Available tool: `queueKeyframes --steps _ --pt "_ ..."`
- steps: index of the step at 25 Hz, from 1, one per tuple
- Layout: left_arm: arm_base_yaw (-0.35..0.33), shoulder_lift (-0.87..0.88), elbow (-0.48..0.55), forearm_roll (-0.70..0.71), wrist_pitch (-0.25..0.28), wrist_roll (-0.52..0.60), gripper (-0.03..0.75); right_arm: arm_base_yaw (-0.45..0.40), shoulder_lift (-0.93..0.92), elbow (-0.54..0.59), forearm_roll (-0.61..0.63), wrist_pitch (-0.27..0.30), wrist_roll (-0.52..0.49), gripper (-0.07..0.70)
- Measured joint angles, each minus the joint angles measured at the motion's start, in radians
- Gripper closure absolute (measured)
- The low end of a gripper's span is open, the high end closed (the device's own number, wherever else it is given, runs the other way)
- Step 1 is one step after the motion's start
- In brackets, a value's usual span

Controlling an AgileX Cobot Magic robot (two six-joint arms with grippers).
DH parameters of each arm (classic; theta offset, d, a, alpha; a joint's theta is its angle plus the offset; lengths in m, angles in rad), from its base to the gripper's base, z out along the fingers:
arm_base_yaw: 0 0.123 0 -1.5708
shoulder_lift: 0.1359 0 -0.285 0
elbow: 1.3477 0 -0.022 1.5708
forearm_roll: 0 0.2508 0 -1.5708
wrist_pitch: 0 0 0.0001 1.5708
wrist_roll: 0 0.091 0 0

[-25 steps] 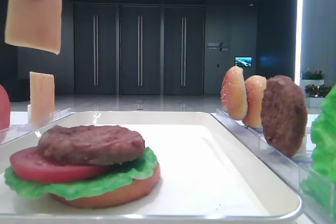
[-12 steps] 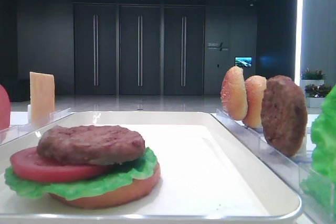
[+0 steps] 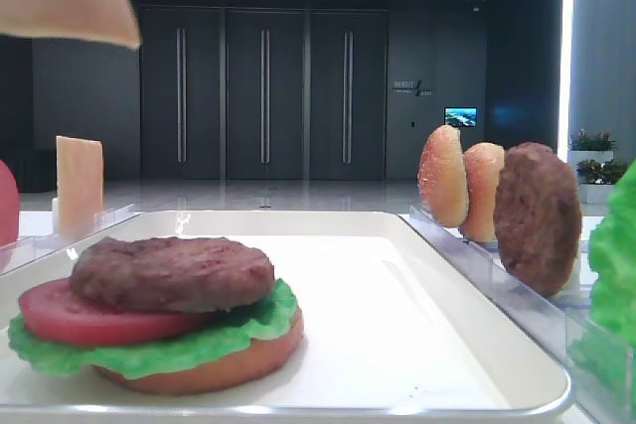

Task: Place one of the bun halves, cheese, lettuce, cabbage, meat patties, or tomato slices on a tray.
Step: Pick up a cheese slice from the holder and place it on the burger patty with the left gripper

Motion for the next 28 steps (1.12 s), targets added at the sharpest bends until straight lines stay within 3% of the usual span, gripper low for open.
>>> queueKeyframes --steps 3,8,11,14,16,19,21,28 --pt "-0.001 0.0 0.0 -0.143 -0.069 0.122 0.688 0.0 0.0 0.0 0.0 0.0 0.0 0.388" --pt "-0.001 0.0 0.009 -0.261 -0.121 0.235 0.688 0.0 0.0 0.0 0.0 0.0 0.0 0.388" --pt "0.008 0.0 0.066 -0.371 -0.177 0.32 0.688 0.0 0.0 0.0 0.0 0.0 0.0 0.388" --pt "0.04 0.0 0.178 -0.578 -0.226 0.49 0.688 0.0 0.0 0.0 0.0 0.0 0.0 0.388" --pt "0.069 0.0 0.266 -0.79 -0.236 0.674 0.688 0.0 0.0 0.0 0.0 0.0 0.0 0.388" --pt "0.113 0.0 0.378 -1.076 -0.236 0.911 0.688 0.0 0.0 0.0 0.0 0.0 0.0 0.388" --pt "0.137 0.0 0.434 -1.185 -0.22 1.004 0.688 0.0 0.0 0.0 0.0 0.0 0.0 0.388" --pt "0.213 0.0 0.537 -1.271 -0.141 1.113 0.688 0.0 0.0 0.0 0.0 0.0 0.0 0.388"
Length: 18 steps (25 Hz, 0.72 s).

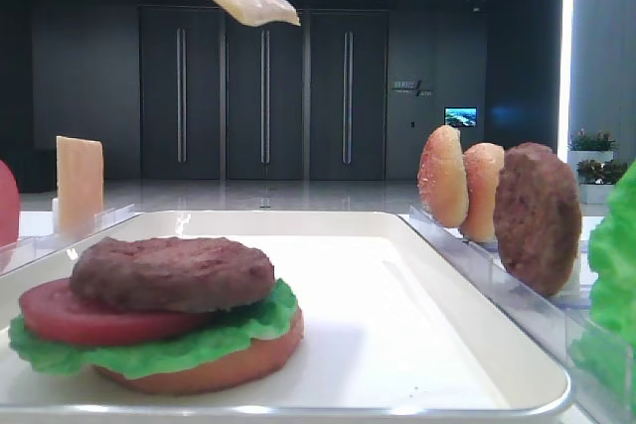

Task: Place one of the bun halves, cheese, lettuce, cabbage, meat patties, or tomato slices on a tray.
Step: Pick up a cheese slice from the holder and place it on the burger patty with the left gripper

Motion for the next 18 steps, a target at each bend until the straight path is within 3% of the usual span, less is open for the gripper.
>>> queueKeyframes --steps 8,14,18 --pt "0.01 0.131 0.017 -0.079 0.079 0.116 0.688 0.0 0.0 0.0 0.0 0.0 0.0 0.388" --pt "0.011 0.252 0.017 -0.121 0.087 0.179 0.688 0.0 0.0 0.0 0.0 0.0 0.0 0.388" --pt "0.04 0.258 0.017 -0.11 0.123 0.182 0.688 0.0 0.0 0.0 0.0 0.0 0.0 0.388"
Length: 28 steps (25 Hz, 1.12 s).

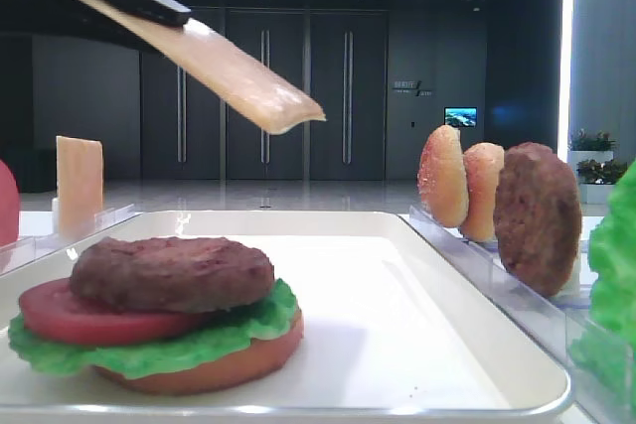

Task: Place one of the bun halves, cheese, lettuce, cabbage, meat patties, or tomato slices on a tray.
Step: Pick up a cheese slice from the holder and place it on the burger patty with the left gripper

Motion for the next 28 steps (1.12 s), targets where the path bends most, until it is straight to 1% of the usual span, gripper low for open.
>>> queueKeyframes --steps 2,3,5,6,8,11,14,19,21,23,28 --pt "0.048 0.0 0.0 0.031 0.026 -0.008 0.688 0.0 0.0 0.0 0.0 0.0 0.0 0.388" --pt "0.088 0.0 0.0 0.046 0.045 -0.009 0.688 0.0 0.0 0.0 0.0 0.0 0.0 0.388" --pt "0.162 0.0 0.0 0.083 0.102 -0.011 0.688 0.0 0.0 0.0 0.0 0.0 0.0 0.388" --pt "0.2 0.0 0.0 0.095 0.119 -0.012 0.688 0.0 0.0 0.0 0.0 0.0 0.0 0.388" --pt "0.23 0.0 0.0 0.123 0.131 -0.012 0.688 0.0 0.0 0.0 0.0 0.0 0.0 0.388" --pt "0.234 0.0 0.009 0.132 0.142 -0.012 0.688 0.0 0.0 0.0 0.0 0.0 0.0 0.388" --pt "0.228 0.0 0.03 0.14 0.143 0.006 0.688 0.0 0.0 0.0 0.0 0.0 0.0 0.388" --pt "0.227 0.0 0.036 0.141 0.143 0.012 0.688 0.0 0.0 0.0 0.0 0.0 0.0 0.388" --pt "0.227 0.0 0.036 0.152 0.135 0.012 0.688 0.0 0.0 0.0 0.0 0.0 0.0 0.388" --pt "0.227 0.001 0.036 0.167 0.114 0.013 0.688 0.0 0.0 0.0 0.0 0.0 0.0 0.388" --pt "0.227 0.042 0.036 0.16 0.124 0.04 0.688 0.0 0.0 0.0 0.0 0.0 0.0 0.388"
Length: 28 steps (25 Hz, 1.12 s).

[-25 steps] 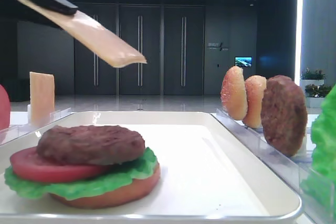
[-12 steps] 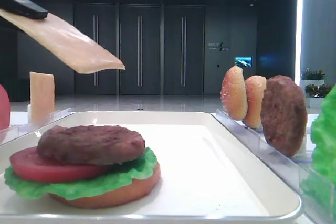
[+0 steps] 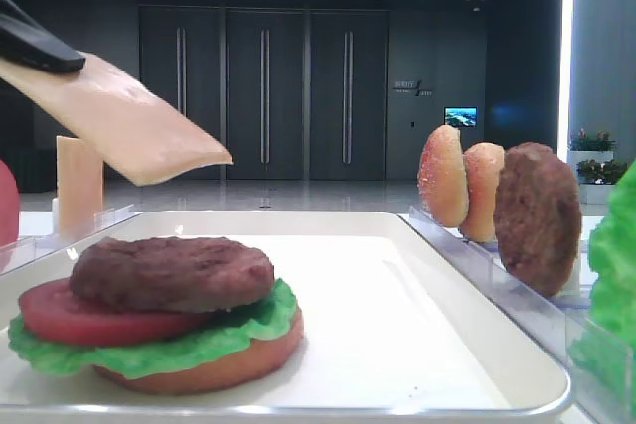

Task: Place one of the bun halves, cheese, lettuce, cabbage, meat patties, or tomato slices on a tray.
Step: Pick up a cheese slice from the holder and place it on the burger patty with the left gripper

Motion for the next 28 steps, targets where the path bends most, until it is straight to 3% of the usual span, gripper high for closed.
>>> queueKeyframes --steps 17,28 --pt "0.0 0.176 0.0 -0.066 0.015 0.134 0.688 0.0 0.0 0.0 0.0 0.0 0.0 0.388" --pt "0.0 0.189 0.0 -0.075 0.015 0.148 0.688 0.0 0.0 0.0 0.0 0.0 0.0 0.388"
